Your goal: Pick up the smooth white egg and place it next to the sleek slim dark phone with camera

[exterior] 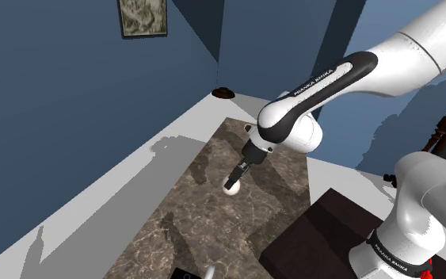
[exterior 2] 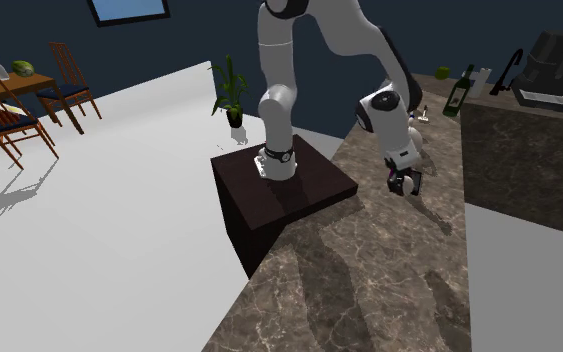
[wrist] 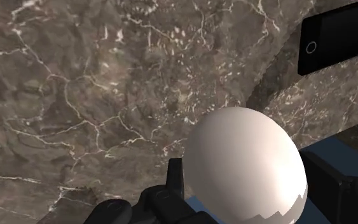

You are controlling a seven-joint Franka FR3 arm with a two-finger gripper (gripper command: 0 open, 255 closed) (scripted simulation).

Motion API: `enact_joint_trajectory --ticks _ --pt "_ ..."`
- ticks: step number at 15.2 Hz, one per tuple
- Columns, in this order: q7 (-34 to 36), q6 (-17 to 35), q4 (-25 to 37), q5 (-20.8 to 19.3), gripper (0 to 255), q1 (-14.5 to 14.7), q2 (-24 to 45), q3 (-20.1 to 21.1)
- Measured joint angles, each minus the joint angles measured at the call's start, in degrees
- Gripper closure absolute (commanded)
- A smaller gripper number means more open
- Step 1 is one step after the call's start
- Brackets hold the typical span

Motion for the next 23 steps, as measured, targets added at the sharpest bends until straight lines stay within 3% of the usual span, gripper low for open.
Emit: enact_joint_trajectory --ticks 4,9,23 --pt "4.0 1.5 5.1 2.1 255 3.0 5.1 3.0" --pt "10.9 1.9 12.8 0.6 255 5.7 11.5 5.2" --pt "34.7 -2.1 40.2 -10.7 255 15.0 31.3 4.7"
